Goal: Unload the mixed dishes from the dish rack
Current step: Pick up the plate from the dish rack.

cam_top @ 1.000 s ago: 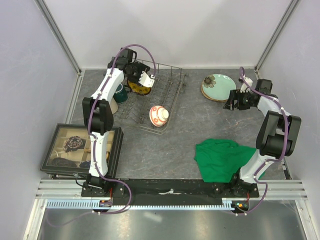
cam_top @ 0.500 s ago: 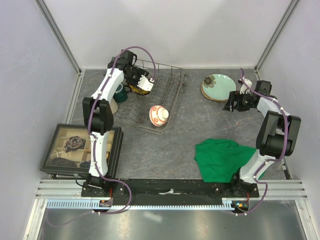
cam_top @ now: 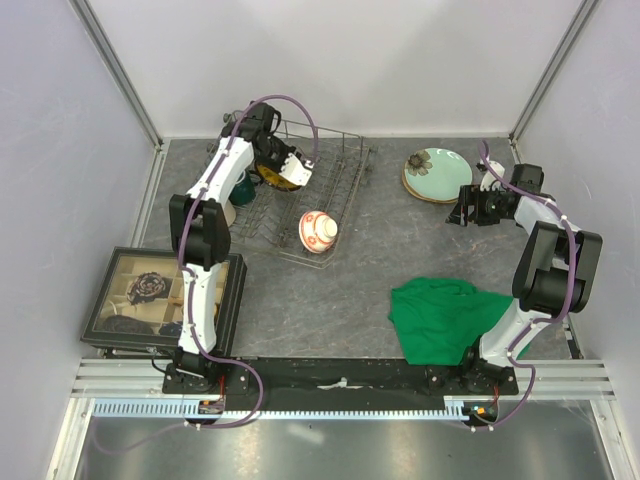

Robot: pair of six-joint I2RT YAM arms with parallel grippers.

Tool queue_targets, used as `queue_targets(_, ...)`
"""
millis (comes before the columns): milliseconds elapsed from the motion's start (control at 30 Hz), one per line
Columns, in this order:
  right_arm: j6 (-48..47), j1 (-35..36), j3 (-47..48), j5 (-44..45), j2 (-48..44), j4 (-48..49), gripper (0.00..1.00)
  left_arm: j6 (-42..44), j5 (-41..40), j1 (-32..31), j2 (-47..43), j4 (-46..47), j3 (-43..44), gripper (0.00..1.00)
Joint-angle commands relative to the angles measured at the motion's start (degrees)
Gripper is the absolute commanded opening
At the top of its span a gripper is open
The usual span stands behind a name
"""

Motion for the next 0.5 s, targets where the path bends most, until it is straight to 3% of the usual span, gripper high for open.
queue_targets(0,-0.76,-0.30,-0.03,-1.61,-0.94,1.86,0.84,1.32,-1.16,-0.33,0.56,-4.12,-1.41,0.36)
queue_targets(267,-0.67,-0.39,-0.12,-1.61,-0.94,1.87,0.84,1.23,-2.30,-0.77,0.73,-4.47,-2.11,0.34)
queue_targets(467,-0.67,-0.39,-0.12,-1.61,-1.03,1.87,0.84,0.88,-3.01,-1.12,0.21,-4.64,-2.11,0.23)
